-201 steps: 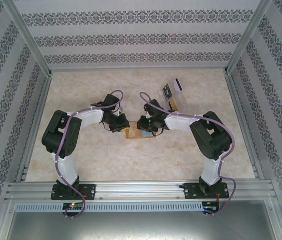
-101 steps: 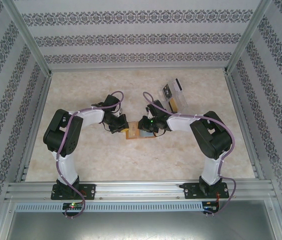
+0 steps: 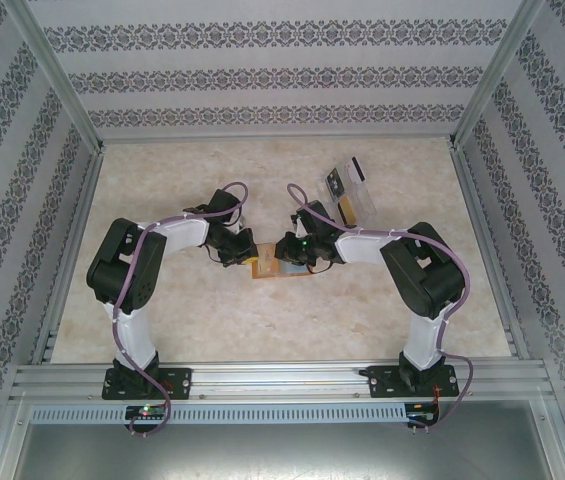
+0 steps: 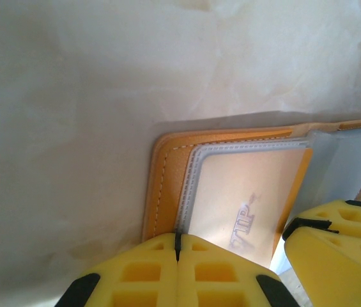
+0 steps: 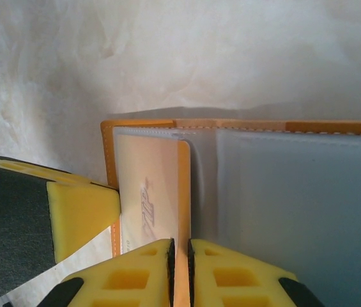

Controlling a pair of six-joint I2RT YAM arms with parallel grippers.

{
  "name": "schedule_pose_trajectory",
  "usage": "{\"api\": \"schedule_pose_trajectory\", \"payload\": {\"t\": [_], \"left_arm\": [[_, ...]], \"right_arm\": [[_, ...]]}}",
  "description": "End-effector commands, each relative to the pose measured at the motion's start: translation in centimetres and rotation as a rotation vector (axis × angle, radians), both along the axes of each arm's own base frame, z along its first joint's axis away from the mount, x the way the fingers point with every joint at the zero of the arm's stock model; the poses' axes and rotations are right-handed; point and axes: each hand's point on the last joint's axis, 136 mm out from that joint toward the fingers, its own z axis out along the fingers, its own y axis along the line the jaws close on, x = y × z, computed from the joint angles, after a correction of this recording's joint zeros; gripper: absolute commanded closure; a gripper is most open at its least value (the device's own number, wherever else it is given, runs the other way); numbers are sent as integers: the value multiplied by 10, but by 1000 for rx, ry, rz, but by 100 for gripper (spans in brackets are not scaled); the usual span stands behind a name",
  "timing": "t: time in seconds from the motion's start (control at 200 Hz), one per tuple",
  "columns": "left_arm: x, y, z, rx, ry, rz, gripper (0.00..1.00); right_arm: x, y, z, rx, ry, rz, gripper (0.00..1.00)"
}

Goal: Take the credit cards out of the card holder

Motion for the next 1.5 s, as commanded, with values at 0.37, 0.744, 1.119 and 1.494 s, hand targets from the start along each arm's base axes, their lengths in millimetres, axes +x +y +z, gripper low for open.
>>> {"api": "schedule_pose_trajectory", "payload": {"t": [0.37,0.744,1.119,1.494], "left_arm": [[-11,3,-20,46,40,-19,97],[-11,3,-20,42,41,-18,97],[-12,2,-21,38,45,-19,97],[-7,4,-13,56,21,-24,84]], "right_arm": [[1,-8,-11,-24,33,-31,82],[0,-3,-14,-7,39,-19,82],[2,10,0,79,19,13,90],[3,-33,2,-22,-29,-71,98]]}}
